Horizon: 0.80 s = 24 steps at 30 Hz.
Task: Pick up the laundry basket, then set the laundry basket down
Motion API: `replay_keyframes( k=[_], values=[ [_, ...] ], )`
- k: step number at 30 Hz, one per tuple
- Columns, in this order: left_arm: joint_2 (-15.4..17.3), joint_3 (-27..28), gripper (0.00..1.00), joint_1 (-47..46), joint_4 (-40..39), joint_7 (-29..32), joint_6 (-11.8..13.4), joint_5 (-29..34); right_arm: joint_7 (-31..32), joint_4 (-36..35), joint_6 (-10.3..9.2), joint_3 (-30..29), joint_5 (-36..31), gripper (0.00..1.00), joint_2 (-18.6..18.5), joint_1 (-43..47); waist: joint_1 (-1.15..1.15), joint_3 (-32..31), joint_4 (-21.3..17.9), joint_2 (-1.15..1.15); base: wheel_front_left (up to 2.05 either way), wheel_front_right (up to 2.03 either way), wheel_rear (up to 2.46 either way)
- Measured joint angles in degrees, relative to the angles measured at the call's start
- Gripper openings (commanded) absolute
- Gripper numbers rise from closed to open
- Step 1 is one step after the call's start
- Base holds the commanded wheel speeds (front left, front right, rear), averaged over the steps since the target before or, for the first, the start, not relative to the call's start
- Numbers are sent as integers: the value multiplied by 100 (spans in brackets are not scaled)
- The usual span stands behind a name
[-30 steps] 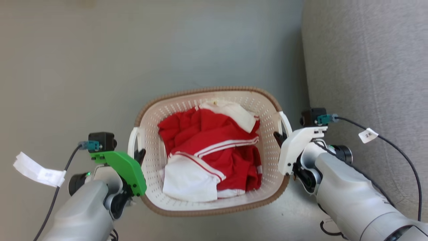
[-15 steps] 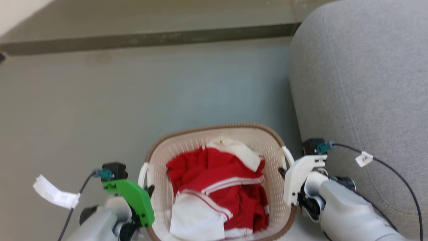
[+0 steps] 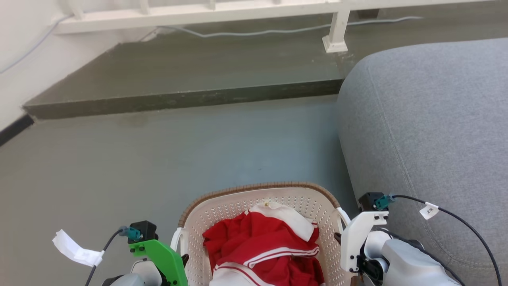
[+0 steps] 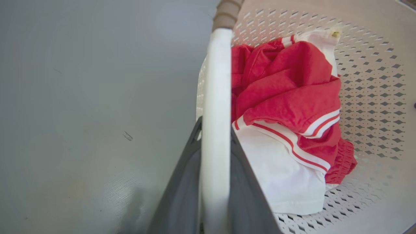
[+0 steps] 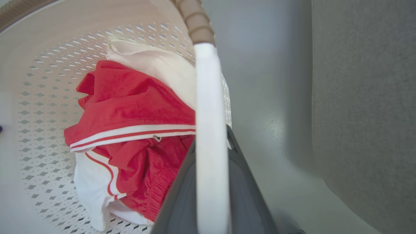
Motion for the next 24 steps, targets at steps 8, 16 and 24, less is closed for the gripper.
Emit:
replay_keyframes(
  k=[8, 16, 24],
  values=[
    [0, -49, 0, 3, 19, 126, 1, -115, 120, 2, 1, 40, 66, 0, -8, 0, 0, -95, -12, 0, 0, 0, 0],
    [1, -71, 0, 3, 22, 168, 12, -153, 126, 4, 1, 70, 85, 0, -10, -1, 0, -96, -22, 0, 0, 0, 0],
    [7, -90, 0, 3, 23, 176, 15, -167, 126, 4, 1, 113, 125, 0, -12, -2, 0, -80, -37, 0, 0, 0, 0]
  ],
)
